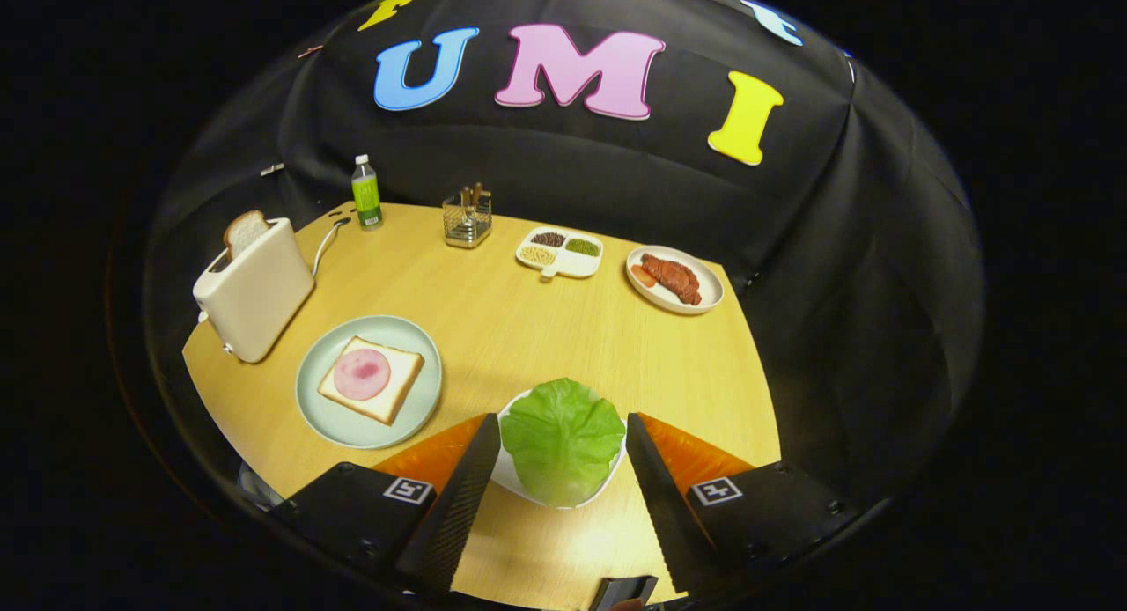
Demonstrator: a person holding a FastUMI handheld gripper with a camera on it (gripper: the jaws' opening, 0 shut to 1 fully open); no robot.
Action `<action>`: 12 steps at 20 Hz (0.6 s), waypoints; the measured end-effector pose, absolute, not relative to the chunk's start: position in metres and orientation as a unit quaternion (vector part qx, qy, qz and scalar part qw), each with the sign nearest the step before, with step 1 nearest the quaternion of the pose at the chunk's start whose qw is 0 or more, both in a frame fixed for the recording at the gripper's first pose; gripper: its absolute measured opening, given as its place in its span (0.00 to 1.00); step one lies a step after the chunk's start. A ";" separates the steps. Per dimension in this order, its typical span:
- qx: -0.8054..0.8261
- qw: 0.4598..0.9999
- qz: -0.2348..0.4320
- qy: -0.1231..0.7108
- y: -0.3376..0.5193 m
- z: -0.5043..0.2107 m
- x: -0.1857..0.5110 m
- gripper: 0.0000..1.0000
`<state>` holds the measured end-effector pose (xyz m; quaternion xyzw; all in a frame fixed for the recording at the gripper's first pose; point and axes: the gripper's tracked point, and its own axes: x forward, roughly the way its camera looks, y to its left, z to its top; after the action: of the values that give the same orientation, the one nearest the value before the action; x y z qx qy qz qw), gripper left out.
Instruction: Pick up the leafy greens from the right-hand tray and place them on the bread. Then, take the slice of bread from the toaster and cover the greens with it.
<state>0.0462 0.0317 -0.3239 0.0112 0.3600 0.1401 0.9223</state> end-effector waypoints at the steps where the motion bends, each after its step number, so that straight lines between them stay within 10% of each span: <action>1: 0.018 0.919 0.141 0.368 0.032 -0.337 0.052 0.85; 12: -0.003 0.873 0.184 0.451 0.049 -0.440 0.065 0.66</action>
<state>0.0646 0.0494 -0.4397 -0.0034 0.4510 0.1841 0.8733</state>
